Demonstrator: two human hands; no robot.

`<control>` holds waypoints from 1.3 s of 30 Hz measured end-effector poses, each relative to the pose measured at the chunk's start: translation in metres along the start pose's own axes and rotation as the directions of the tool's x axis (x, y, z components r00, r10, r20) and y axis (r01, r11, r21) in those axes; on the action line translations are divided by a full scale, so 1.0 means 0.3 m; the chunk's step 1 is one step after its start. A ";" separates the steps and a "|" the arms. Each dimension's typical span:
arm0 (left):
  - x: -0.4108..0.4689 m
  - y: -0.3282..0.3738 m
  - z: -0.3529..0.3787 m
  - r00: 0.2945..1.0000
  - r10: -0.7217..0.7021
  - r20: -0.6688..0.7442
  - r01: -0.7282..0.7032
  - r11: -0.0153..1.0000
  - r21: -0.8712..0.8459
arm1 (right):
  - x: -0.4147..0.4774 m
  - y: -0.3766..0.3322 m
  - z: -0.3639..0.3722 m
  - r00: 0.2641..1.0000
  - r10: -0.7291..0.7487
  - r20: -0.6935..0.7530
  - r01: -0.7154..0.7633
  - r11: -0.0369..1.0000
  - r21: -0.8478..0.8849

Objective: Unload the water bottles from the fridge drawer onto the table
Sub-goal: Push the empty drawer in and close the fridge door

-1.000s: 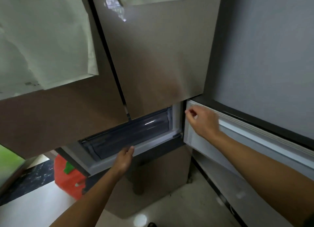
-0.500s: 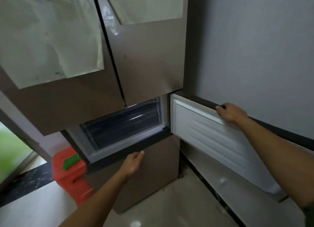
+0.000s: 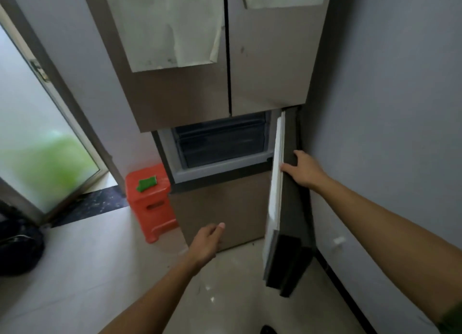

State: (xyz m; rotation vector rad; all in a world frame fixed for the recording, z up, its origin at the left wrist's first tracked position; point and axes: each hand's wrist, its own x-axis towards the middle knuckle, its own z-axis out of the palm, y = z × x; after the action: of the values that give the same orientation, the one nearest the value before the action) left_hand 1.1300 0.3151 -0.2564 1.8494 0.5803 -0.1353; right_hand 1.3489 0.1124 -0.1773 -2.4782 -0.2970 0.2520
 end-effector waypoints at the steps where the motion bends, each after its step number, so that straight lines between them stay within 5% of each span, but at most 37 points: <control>1: -0.020 0.016 -0.016 0.999 0.021 -0.028 -0.022 0.999 -0.040 | -0.017 -0.046 0.034 0.999 -0.039 -0.008 0.039 0.999 -0.022; 11: 0.073 0.074 -0.245 0.937 0.034 -0.349 -0.138 0.950 -0.280 | 0.006 -0.303 0.291 0.925 -0.331 0.187 0.360 0.921 -0.151; 17: 0.250 0.050 -0.343 0.905 0.024 -0.425 -0.140 0.959 -0.245 | 0.141 -0.354 0.415 0.836 -0.492 0.241 0.544 0.800 -0.253; 24: 0.504 0.123 -0.531 0.874 -0.052 -0.483 -0.123 0.938 -0.324 | 0.320 -0.437 0.568 0.807 -0.547 0.223 0.588 0.711 -0.385; 35: 0.803 0.267 -0.652 0.694 0.020 -0.720 -0.163 0.978 -0.130 | 0.567 -0.538 0.625 0.775 -0.573 0.266 0.626 0.637 -0.450; 39: 0.876 0.260 -0.707 0.719 0.009 -0.695 -0.196 0.962 -0.190 | 0.593 -0.572 0.632 0.795 -0.542 0.273 0.605 0.668 -0.433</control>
State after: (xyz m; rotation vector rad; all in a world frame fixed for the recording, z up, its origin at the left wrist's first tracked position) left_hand 1.3546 0.5753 -0.2107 1.6378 0.9532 0.7188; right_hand 1.4459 0.4013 -0.2421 -2.7019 -1.3329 0.0506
